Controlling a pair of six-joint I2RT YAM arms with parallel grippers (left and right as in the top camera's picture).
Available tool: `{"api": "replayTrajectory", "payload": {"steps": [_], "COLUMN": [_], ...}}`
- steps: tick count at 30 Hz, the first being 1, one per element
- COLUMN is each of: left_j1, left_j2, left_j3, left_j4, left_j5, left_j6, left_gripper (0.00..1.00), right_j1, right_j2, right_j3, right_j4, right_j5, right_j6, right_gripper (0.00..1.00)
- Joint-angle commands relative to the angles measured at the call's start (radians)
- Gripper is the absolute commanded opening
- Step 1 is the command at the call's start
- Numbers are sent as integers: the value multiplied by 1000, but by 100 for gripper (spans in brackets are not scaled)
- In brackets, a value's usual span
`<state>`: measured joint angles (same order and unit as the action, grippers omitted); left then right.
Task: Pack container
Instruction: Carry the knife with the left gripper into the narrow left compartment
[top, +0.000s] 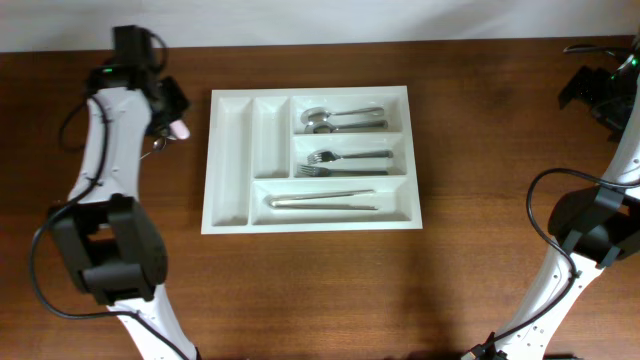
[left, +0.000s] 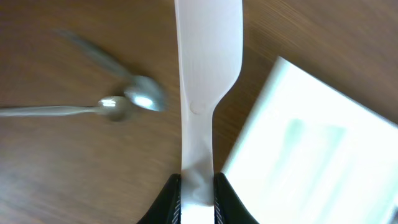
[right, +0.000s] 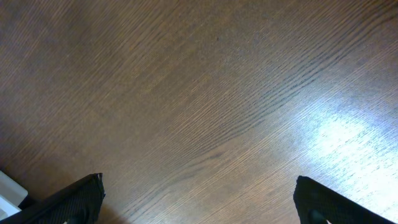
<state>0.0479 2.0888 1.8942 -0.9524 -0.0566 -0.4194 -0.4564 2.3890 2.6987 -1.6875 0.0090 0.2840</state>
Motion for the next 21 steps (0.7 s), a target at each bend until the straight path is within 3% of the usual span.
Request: {"api": "replayTrajectory", "payload": {"steps": [1,12,21], "left_j1": [-71,-292,-341], "left_j2": [-10,-3,92], "left_j3": [20,20,20], "left_j4": [14,93,79], "left_j5": [8,-66,-89], "left_j6": [116,122,125], "left_gripper": [2,2,2], "right_j1": [5,5,5], "right_j2": [-28,-28,-28], "right_j3": [15,15,15], "right_j4": [0,0,0], "right_j5": [-2,-2,-2], "right_j6": [-3,-3,-3], "right_gripper": [99,99,99]}}
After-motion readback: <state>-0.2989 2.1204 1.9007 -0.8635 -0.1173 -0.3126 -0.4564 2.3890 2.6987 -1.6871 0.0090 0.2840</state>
